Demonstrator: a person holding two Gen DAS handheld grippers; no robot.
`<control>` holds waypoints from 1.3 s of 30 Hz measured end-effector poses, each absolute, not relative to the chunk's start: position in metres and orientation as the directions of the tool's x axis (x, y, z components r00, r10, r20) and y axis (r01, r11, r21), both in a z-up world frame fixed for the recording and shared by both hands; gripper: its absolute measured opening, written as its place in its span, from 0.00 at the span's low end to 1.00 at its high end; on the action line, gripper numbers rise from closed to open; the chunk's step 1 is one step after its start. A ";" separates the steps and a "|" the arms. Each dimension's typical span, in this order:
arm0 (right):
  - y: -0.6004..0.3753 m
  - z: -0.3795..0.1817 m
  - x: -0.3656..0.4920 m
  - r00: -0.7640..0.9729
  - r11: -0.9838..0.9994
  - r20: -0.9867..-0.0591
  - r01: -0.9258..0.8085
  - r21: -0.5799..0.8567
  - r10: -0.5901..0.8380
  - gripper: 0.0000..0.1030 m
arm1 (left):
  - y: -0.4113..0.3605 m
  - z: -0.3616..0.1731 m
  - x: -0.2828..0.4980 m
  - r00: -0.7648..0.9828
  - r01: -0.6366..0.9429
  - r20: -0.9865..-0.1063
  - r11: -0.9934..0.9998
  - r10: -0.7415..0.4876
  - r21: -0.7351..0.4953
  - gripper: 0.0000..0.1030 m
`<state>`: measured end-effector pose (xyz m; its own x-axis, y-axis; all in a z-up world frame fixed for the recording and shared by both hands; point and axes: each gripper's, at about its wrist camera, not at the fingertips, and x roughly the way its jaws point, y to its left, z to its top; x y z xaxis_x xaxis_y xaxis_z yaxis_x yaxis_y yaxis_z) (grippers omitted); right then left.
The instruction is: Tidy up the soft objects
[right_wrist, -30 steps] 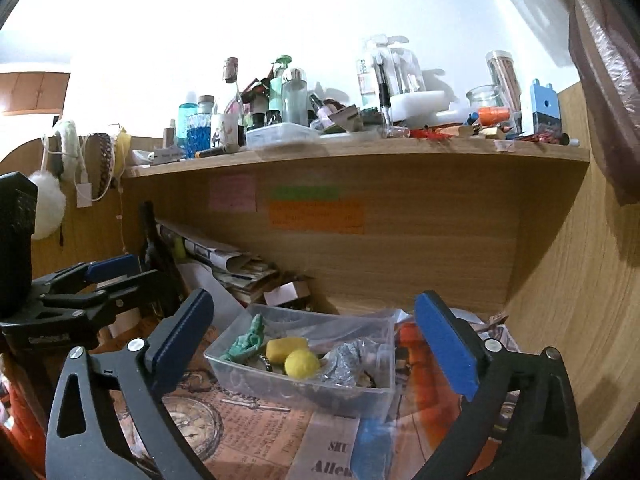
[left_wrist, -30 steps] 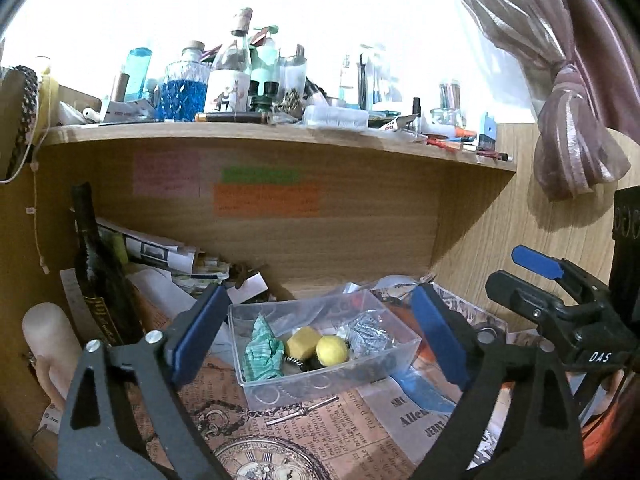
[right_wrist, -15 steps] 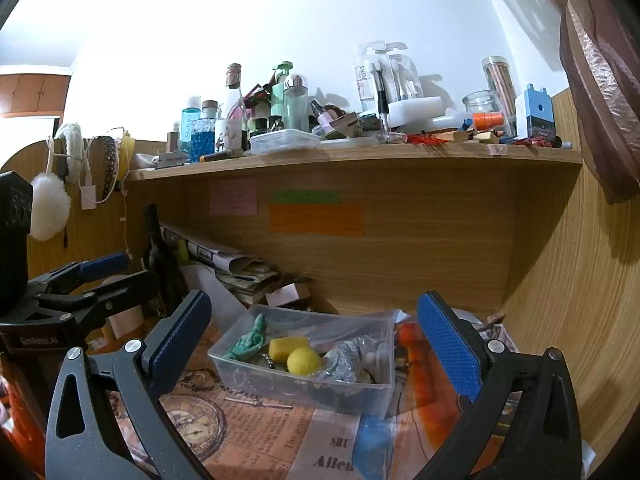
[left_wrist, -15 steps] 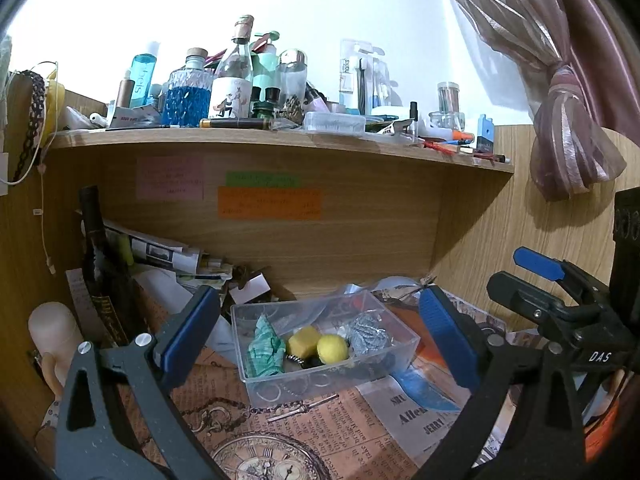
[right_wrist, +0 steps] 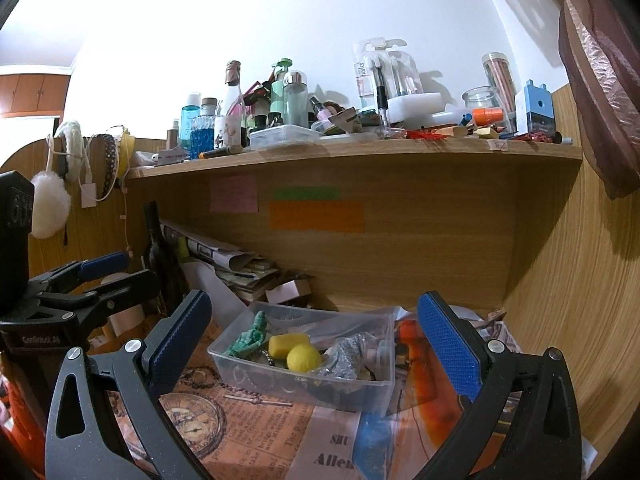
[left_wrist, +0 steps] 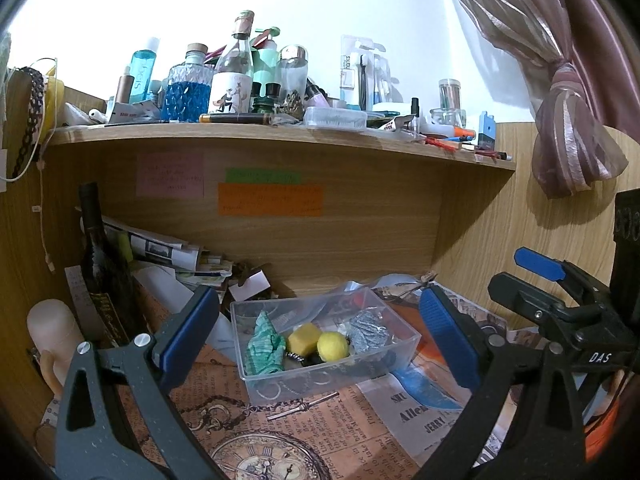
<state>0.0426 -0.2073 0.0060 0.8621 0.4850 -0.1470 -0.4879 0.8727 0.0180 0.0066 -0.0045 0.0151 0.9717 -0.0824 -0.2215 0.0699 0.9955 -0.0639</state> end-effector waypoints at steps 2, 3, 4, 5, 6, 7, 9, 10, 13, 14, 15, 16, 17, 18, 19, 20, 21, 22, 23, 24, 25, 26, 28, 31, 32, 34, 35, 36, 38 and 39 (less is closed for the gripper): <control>-0.207 0.005 0.043 0.862 0.873 -0.148 -0.487 0.017 0.484 1.00 | -0.005 0.014 0.007 0.972 0.068 -0.221 0.996 -0.080 -0.061 0.99; -0.207 0.005 0.044 0.862 0.873 -0.149 -0.487 0.018 0.484 1.00 | -0.005 0.015 0.007 0.972 0.069 -0.222 0.996 -0.081 -0.062 0.99; -0.207 0.005 0.044 0.862 0.873 -0.151 -0.487 0.018 0.484 1.00 | -0.005 0.015 0.007 0.972 0.068 -0.222 0.996 -0.080 -0.063 0.99; -0.207 0.005 0.044 0.862 0.873 -0.151 -0.487 0.018 0.484 1.00 | -0.006 0.015 0.007 0.972 0.066 -0.222 0.996 -0.079 -0.063 0.99; -0.207 0.005 0.044 0.861 0.873 -0.152 -0.488 0.017 0.485 1.00 | -0.007 0.015 0.007 0.972 0.065 -0.221 0.996 -0.077 -0.062 0.99; -0.207 0.004 0.044 0.862 0.873 -0.151 -0.487 0.016 0.483 1.00 | -0.007 0.014 0.007 0.972 0.064 -0.221 0.996 -0.075 -0.061 0.99; -0.207 0.004 0.044 0.861 0.872 -0.153 -0.488 0.018 0.485 1.00 | -0.006 0.014 0.007 0.972 0.066 -0.222 0.996 -0.078 -0.063 0.99; -0.207 0.004 0.044 0.861 0.872 -0.152 -0.489 0.018 0.485 1.00 | -0.006 0.014 0.007 0.972 0.068 -0.223 0.996 -0.081 -0.065 0.99; -0.208 0.004 0.044 0.861 0.873 -0.153 -0.488 0.021 0.485 1.00 | -0.005 0.013 0.008 0.971 0.068 -0.225 0.995 -0.082 -0.068 0.99; -0.208 0.004 0.045 0.860 0.872 -0.154 -0.488 0.023 0.486 1.00 | -0.005 0.013 0.009 0.971 0.068 -0.226 0.995 -0.082 -0.068 0.99; -0.208 0.004 0.045 0.860 0.873 -0.155 -0.488 0.025 0.485 1.00 | -0.005 0.013 0.009 0.971 0.068 -0.226 0.995 -0.082 -0.067 0.99; -0.208 0.004 0.045 0.861 0.873 -0.156 -0.487 0.025 0.485 1.00 | -0.004 0.013 0.009 0.970 0.070 -0.227 0.995 -0.083 -0.066 0.99; -0.208 0.003 0.045 0.861 0.874 -0.157 -0.486 0.026 0.484 1.00 | -0.004 0.013 0.010 0.970 0.071 -0.228 0.995 -0.084 -0.066 0.99; -0.208 0.003 0.045 0.861 0.873 -0.157 -0.486 0.027 0.484 1.00 | -0.004 0.012 0.010 0.970 0.071 -0.227 0.995 -0.085 -0.066 0.99; -0.208 0.003 0.045 0.861 0.874 -0.158 -0.486 0.028 0.484 1.00 | -0.004 0.012 0.010 0.970 0.072 -0.227 0.995 -0.086 -0.067 0.99; -0.208 0.003 0.045 0.861 0.874 -0.158 -0.486 0.030 0.484 1.00 | -0.004 0.013 0.010 0.970 0.072 -0.227 0.995 -0.085 -0.067 0.99; -0.208 0.003 0.046 0.860 0.873 -0.157 -0.487 0.028 0.485 1.00 | -0.004 0.013 0.010 0.970 0.072 -0.227 0.995 -0.086 -0.067 0.99; -0.208 0.003 0.046 0.860 0.873 -0.157 -0.487 0.029 0.485 1.00 | -0.004 0.013 0.010 0.970 0.073 -0.226 0.995 -0.086 -0.065 0.99; -0.208 0.003 0.046 0.861 0.873 -0.157 -0.486 0.028 0.484 1.00 | -0.004 0.012 0.010 0.970 0.072 -0.226 0.995 -0.085 -0.064 0.99; -0.208 0.003 0.046 0.861 0.873 -0.157 -0.487 0.028 0.484 1.00 | -0.004 0.012 0.010 0.970 0.071 -0.227 0.995 -0.084 -0.064 0.99; -0.208 0.003 0.046 0.861 0.873 -0.157 -0.486 0.028 0.484 1.00 | -0.005 0.013 0.010 0.970 0.071 -0.227 0.995 -0.083 -0.064 0.99; -0.208 0.003 0.046 0.861 0.873 -0.157 -0.486 0.028 0.484 1.00 | -0.005 0.012 0.010 0.971 0.070 -0.226 0.996 -0.082 -0.062 0.99; -0.207 0.003 0.046 0.861 0.874 -0.159 -0.485 0.028 0.483 1.00 | -0.004 0.012 0.010 0.969 0.074 -0.230 0.995 -0.086 -0.061 0.99; -0.207 0.003 0.045 0.861 0.874 -0.157 -0.485 0.028 0.483 1.00 | -0.003 0.011 0.011 0.969 0.077 -0.232 0.995 -0.089 -0.060 0.99; -0.207 0.003 0.046 0.861 0.873 -0.157 -0.486 0.029 0.484 1.00 | -0.003 0.011 0.011 0.968 0.078 -0.233 0.995 -0.090 -0.060 0.99; -0.207 0.002 0.046 0.861 0.874 -0.157 -0.486 0.029 0.484 1.00 | -0.002 0.011 0.012 0.968 0.081 -0.235 0.995 -0.093 -0.061 0.99; -0.207 0.002 0.046 0.861 0.874 -0.158 -0.485 0.029 0.483 1.00 | -0.002 0.011 0.012 0.967 0.082 -0.236 0.995 -0.094 -0.062 0.99; -0.207 0.002 0.046 0.861 0.874 -0.158 -0.486 0.030 0.484 1.00 | -0.002 0.011 0.012 0.967 0.083 -0.236 0.995 -0.095 -0.063 1.00; -0.207 0.002 0.046 0.861 0.873 -0.158 -0.486 0.030 0.484 1.00 | -0.002 0.010 0.012 0.967 0.084 -0.237 0.994 -0.097 -0.063 1.00; -0.207 0.002 0.046 0.861 0.874 -0.158 -0.485 0.030 0.484 1.00 | -0.002 0.010 0.012 0.966 0.086 -0.238 0.994 -0.099 -0.064 1.00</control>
